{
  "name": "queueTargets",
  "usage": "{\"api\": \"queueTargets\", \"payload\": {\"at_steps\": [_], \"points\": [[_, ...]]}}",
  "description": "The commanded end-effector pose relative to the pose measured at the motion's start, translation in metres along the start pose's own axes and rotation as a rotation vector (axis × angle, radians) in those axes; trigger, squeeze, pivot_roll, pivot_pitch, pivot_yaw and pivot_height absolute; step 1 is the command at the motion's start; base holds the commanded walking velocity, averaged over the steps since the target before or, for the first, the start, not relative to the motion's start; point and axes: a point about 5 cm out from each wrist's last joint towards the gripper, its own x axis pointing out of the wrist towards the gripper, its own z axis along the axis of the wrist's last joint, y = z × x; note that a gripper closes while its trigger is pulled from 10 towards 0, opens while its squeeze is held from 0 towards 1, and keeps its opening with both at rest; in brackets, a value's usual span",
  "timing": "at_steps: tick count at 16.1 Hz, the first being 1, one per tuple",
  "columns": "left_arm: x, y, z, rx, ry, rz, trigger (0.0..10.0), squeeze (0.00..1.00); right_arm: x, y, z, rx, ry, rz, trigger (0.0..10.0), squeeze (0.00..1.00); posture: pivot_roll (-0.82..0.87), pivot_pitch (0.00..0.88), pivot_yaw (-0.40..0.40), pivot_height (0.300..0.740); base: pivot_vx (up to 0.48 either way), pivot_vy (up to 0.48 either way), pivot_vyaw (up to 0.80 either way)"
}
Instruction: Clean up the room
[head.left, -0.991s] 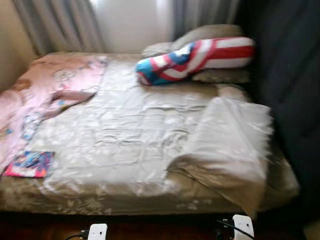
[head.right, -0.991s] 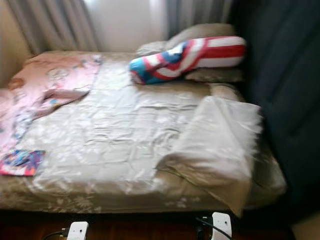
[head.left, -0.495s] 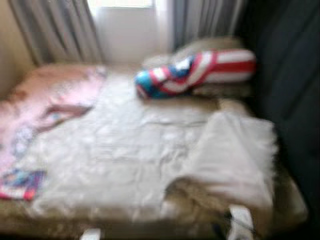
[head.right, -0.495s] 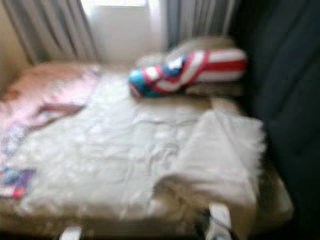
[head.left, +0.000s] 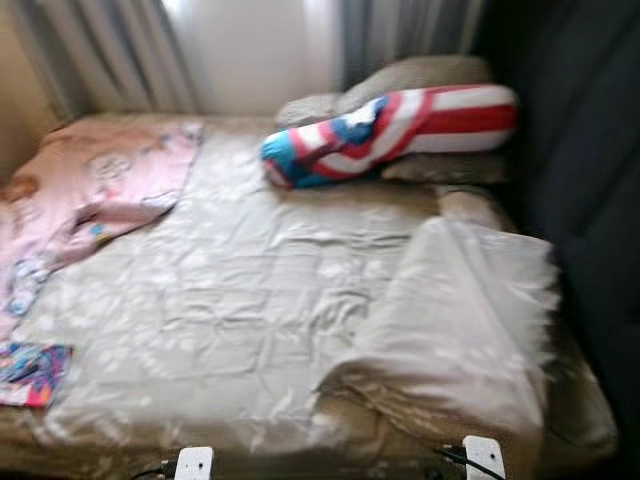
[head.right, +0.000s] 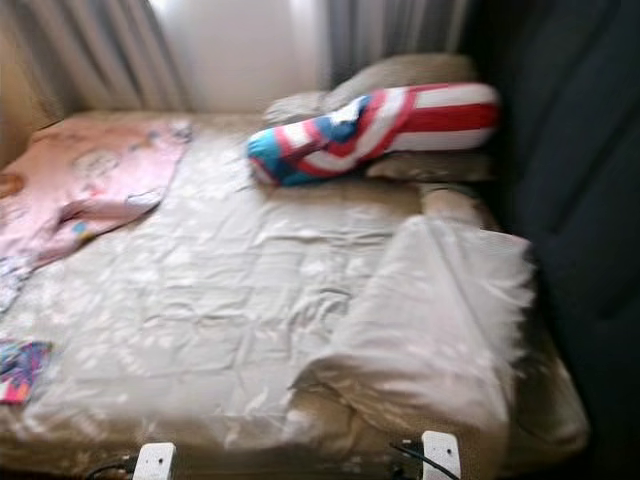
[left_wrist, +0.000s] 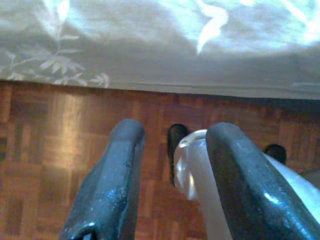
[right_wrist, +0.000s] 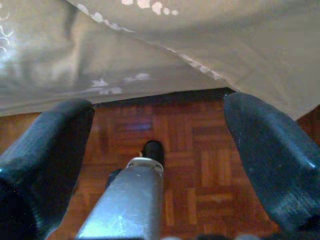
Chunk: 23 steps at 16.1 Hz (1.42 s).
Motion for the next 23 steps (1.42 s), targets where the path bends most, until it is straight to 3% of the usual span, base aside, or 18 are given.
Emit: {"api": "queueTargets", "payload": {"at_steps": [1, 5, 9, 20, 23], "points": [[-0.002, 0.002, -0.006, -0.003, 0.023, 0.01, 10.0, 0.0, -0.001, -0.001, -0.005, -0.002, 0.01, -0.01, 10.0, 0.0, 0.0, 0.003, -0.007, 0.74, 0.0, 0.0, 0.0], [-0.001, 0.003, -0.006, -0.003, 0.026, 0.01, 10.0, 0.0, -0.003, -0.005, -0.01, 0.001, 0.016, -0.014, 10.0, 0.0, 0.0, 0.007, -0.008, 0.74, 0.0, 0.0, 0.0], [-0.001, 0.002, -0.006, -0.003, 0.025, 0.008, 10.0, 0.0, -0.007, -0.026, -0.01, 0.004, 0.009, -0.032, 10.0, 0.0, 0.0, 0.008, -0.008, 0.74, 0.0, 0.0, 0.0], [-0.002, 0.002, -0.006, -0.005, 0.026, 0.003, 10.0, 0.0, -0.002, 0.001, -0.008, -0.005, 0.0, 0.002, 10.0, 0.0, 0.0, 0.008, -0.009, 0.74, 0.181, 0.0, 0.0], [-0.002, 0.002, -0.007, -0.005, 0.026, 0.001, 10.0, 0.0, -0.002, -0.002, -0.006, -0.006, -0.002, -0.001, 10.0, 0.0, 0.0, 0.009, -0.01, 0.74, 0.0, 0.0, 0.0]]}}
